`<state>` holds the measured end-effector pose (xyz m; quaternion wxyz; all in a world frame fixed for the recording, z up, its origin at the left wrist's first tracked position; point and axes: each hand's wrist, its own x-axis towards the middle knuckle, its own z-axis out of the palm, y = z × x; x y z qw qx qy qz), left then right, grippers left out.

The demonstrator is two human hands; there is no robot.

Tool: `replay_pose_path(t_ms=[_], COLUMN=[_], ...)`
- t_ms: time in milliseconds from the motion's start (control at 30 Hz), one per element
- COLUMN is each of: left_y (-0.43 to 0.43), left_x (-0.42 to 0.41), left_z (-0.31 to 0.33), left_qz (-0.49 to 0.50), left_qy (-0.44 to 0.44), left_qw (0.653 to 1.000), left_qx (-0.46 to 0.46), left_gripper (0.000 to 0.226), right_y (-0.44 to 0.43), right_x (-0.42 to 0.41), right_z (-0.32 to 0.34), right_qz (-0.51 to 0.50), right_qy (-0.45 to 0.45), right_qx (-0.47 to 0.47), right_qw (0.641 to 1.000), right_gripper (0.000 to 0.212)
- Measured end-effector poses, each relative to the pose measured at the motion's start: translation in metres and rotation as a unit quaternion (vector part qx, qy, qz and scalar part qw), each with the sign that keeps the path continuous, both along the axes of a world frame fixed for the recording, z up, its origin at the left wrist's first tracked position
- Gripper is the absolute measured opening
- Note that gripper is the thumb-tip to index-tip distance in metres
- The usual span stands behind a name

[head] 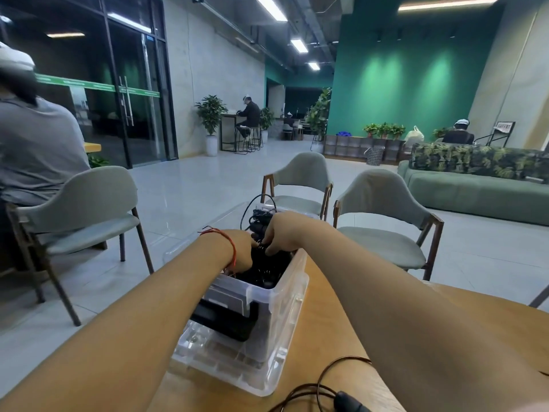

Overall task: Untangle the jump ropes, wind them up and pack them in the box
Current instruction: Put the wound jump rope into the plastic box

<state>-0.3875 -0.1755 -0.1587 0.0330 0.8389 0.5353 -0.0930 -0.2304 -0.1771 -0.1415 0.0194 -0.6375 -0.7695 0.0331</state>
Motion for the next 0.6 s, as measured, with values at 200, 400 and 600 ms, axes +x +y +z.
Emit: replay_pose_path(t_ms=[200, 400, 600], left_y=[-0.008, -0.010, -0.015], left_x=[0.017, 0.007, 0.009], left_z=[-0.001, 0.002, -0.001], left_qz=[0.028, 0.040, 0.031], left_qy=[-0.007, -0.088, -0.125], left_qw=[0.998, 0.987, 0.973], left_qx=[0.063, 0.127, 0.191], left_gripper=[0.019, 0.005, 0.014], right_y=[0.000, -0.010, -0.003], right_x=[0.003, 0.015, 0.017], right_z=[-0.011, -0.005, 0.011], right_qz=[-0.006, -0.007, -0.046], right_qy=[0.042, 0.103, 0.120], right_qx=[0.037, 0.144, 0.148], right_qw=[0.998, 0.984, 0.981], right_gripper=[0.034, 0.024, 0.052])
